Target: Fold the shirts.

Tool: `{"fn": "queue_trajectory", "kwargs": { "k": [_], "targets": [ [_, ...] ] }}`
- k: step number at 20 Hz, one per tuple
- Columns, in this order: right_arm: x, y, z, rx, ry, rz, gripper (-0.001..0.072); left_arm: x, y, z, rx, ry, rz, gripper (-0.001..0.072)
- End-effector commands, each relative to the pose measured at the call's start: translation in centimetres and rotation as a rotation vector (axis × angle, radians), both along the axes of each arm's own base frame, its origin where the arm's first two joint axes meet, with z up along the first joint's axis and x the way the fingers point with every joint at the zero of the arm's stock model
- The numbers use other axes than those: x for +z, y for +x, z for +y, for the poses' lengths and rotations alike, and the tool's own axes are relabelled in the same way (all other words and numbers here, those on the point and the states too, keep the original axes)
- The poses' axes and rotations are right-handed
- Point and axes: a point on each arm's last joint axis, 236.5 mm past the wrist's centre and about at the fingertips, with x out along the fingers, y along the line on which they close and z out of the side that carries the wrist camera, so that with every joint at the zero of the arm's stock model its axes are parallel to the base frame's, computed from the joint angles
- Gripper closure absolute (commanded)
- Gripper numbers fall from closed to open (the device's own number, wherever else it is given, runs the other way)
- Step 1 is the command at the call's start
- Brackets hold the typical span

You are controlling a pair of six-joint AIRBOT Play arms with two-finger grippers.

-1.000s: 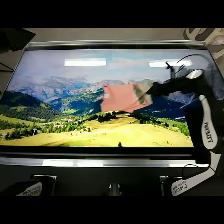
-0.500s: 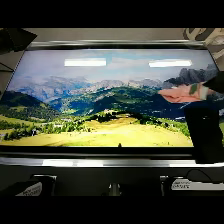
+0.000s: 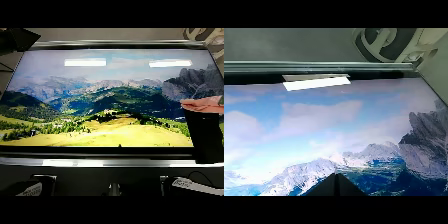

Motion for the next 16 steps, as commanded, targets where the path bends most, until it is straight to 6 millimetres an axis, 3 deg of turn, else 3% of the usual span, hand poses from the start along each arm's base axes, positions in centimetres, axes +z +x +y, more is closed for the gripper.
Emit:
{"fn": "queue_trajectory", "kwargs": {
  "k": [1,7,9,13,16],
  "targets": [
    [-1.0,-4.5,-1.8,-0.05,-0.044,0.138,0.0693,0.0,0.0,-0.1,-0.005,0.006,-0.005,0.0678],
    [-7.1,-15.1,-3.1,-0.1,-0.126,0.62,0.0693,0.0,0.0,-0.1,-0.005,0.005,-0.004,0.0679],
    [-9.3,-16.4,-2.4,-0.111,-0.12,0.662,0.0693,0.0,0.0,-0.1,-0.004,0.005,-0.005,0.0679],
    [-15.4,-17.0,0.6,-0.078,-0.006,0.683,0.0693,0.0,0.0,-0.1,-0.004,0.005,-0.005,0.0679],
    [-17.7,-18.3,0.5,-0.081,-0.024,0.731,0.0692,0.1,-0.1,-0.2,-0.008,-0.002,-0.005,0.0679]
  ]
}}
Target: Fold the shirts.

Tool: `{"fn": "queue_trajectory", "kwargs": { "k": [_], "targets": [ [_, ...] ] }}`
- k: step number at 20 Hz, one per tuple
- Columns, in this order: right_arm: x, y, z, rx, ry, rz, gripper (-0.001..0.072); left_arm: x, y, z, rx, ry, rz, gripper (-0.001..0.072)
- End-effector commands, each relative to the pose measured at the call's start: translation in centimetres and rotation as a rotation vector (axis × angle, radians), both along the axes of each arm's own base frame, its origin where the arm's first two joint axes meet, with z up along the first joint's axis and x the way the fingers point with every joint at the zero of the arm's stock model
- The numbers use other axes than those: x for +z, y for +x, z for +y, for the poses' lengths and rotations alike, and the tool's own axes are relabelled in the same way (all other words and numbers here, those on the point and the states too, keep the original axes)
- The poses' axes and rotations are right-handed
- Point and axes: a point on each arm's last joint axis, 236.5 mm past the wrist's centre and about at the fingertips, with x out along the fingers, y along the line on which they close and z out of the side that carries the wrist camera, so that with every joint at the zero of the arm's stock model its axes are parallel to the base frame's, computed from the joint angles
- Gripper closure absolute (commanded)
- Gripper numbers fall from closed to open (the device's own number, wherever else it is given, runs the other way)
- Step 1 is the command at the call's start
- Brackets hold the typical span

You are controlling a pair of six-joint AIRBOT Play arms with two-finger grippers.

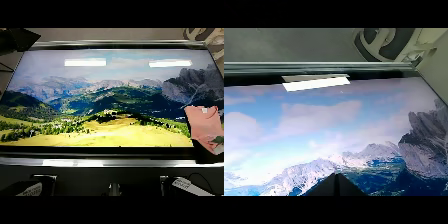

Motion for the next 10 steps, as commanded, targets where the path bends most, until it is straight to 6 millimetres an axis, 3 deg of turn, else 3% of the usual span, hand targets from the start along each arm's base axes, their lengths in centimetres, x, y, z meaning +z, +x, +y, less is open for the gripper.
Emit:
{"fn": "queue_trajectory", "kwargs": {
  "k": [1,2,3,4,5,7,9,10],
  "targets": [
    [-2.9,-1.3,0.2,0.001,-0.014,0.04,0.0676,0.1,0.0,-0.1,-0.002,-0.004,-0.001,0.0679],
    [-3.0,-1.1,-0.1,-0.002,-0.026,0.031,0.0481,0.1,0.0,-0.1,-0.002,-0.004,-0.001,0.0679],
    [-2.9,-0.9,-0.3,0.0,-0.034,0.026,0.0158,0.1,0.0,-0.1,-0.001,-0.006,0.001,0.0679],
    [-2.6,-0.8,-0.9,0.044,-0.055,0.013,-0.0002,0.1,-0.1,-0.1,-0.002,-0.009,0.001,0.0679],
    [-1.9,-0.9,-1.6,0.077,-0.078,0.019,-0.0001,0.3,-0.1,-0.3,-0.007,-0.017,0.0,0.0679],
    [1.8,-0.4,-5.0,0.103,-0.215,0.006,0.0001,0.7,-0.4,-0.7,-0.021,-0.043,-0.004,0.0679],
    [9.0,3.8,-9.8,0.138,-0.459,-0.16,0.0001,0.8,-0.2,-0.7,-0.016,-0.03,-0.013,0.068],
    [14.4,7.0,-11.9,0.176,-0.631,-0.282,0.0002,0.6,0.1,-0.6,0.001,-0.003,-0.024,0.0681]
  ]
}}
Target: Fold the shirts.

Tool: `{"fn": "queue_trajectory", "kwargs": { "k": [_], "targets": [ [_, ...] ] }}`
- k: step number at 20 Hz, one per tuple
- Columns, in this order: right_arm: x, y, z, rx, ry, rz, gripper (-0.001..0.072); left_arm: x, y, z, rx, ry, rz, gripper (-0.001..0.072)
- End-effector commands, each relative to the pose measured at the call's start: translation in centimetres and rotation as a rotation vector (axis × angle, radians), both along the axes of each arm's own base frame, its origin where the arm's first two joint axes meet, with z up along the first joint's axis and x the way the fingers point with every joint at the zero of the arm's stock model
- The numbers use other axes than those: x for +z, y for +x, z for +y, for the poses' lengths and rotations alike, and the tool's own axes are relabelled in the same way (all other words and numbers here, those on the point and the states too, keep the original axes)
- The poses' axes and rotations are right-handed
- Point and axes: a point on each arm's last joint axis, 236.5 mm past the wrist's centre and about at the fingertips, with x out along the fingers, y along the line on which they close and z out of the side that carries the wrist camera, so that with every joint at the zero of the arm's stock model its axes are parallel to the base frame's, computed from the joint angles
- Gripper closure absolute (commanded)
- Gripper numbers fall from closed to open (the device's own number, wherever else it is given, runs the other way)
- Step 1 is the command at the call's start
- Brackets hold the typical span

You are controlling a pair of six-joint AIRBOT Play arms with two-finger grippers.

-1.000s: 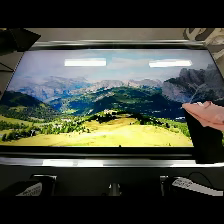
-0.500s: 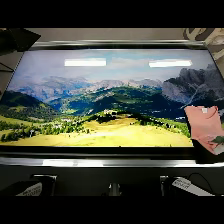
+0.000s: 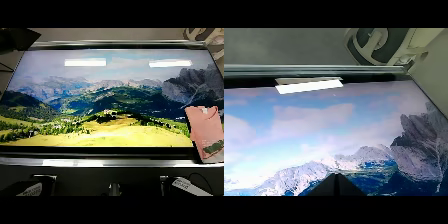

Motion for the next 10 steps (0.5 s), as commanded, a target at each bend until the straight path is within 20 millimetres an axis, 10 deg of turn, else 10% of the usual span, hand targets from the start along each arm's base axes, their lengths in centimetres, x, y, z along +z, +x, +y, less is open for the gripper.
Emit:
{"fn": "queue_trajectory", "kwargs": {
  "k": [1,3,4,7,9,10],
  "targets": [
    [15.3,8.4,-5.4,0.174,-0.473,-0.316,0.0004,-0.5,1.0,0.8,0.064,0.066,-0.018,0.0681],
    [23.7,15.3,-1.3,0.341,-0.65,-0.521,0.0005,-3.0,2.7,3.6,0.229,0.196,0.028,0.0682],
    [24.7,18.2,2.4,0.409,-0.629,-0.59,0.0006,-4.9,3.4,5.3,0.316,0.292,0.07,0.0682],
    [17.7,23.8,15.6,0.619,-0.332,-0.528,0.0021,-14.0,2.6,8.8,0.409,0.59,0.358,0.0656],
    [9.1,22.9,23.6,0.815,-0.074,-0.278,0.0039,-20.8,-1.1,8.3,0.329,0.642,0.673,0.0158],
    [5.8,21.4,26.1,0.868,0.038,-0.15,0.0038,-23.7,-3.5,8.3,0.291,0.681,0.82,0.0065]
  ]
}}
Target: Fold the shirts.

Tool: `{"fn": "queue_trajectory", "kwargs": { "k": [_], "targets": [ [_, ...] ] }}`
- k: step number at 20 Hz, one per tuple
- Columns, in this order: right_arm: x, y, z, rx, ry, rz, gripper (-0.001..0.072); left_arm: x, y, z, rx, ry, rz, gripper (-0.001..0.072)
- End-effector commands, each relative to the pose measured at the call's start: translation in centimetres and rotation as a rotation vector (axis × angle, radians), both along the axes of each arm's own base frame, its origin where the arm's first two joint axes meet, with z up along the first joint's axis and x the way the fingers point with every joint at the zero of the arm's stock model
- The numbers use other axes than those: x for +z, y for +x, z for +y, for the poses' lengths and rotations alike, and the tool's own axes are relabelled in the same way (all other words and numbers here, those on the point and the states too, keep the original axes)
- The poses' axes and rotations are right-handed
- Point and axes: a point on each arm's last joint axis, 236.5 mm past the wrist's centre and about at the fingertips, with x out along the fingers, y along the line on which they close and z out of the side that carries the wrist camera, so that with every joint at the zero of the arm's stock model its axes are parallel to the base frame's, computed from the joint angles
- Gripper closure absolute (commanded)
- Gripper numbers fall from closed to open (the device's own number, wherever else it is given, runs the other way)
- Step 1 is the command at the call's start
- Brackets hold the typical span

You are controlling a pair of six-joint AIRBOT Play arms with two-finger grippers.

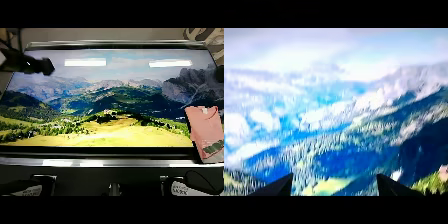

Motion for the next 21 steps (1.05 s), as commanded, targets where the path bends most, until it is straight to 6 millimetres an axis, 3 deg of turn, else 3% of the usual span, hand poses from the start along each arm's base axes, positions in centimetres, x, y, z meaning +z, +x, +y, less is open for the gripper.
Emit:
{"fn": "queue_trajectory", "kwargs": {
  "k": [1,2,4,21],
  "targets": [
    [-9.2,-3.2,11.6,0.249,0.155,0.442,0.0038,-9.2,-6.7,2.6,0.077,0.158,0.447,0.0066],
    [-11.2,-4.5,12.5,0.269,0.169,0.54,0.0038,-10.2,-7.5,2.7,0.091,0.157,0.461,0.0069],
    [-12.7,-5.4,13.1,0.269,0.179,0.601,0.0038,-10.4,-7.9,2.8,0.124,0.122,0.384,0.0076],
    [-12.8,-5.0,13.0,0.238,0.184,0.585,0.0036,-10.4,-7.9,2.7,0.118,0.112,0.341,0.0075]
  ]
}}
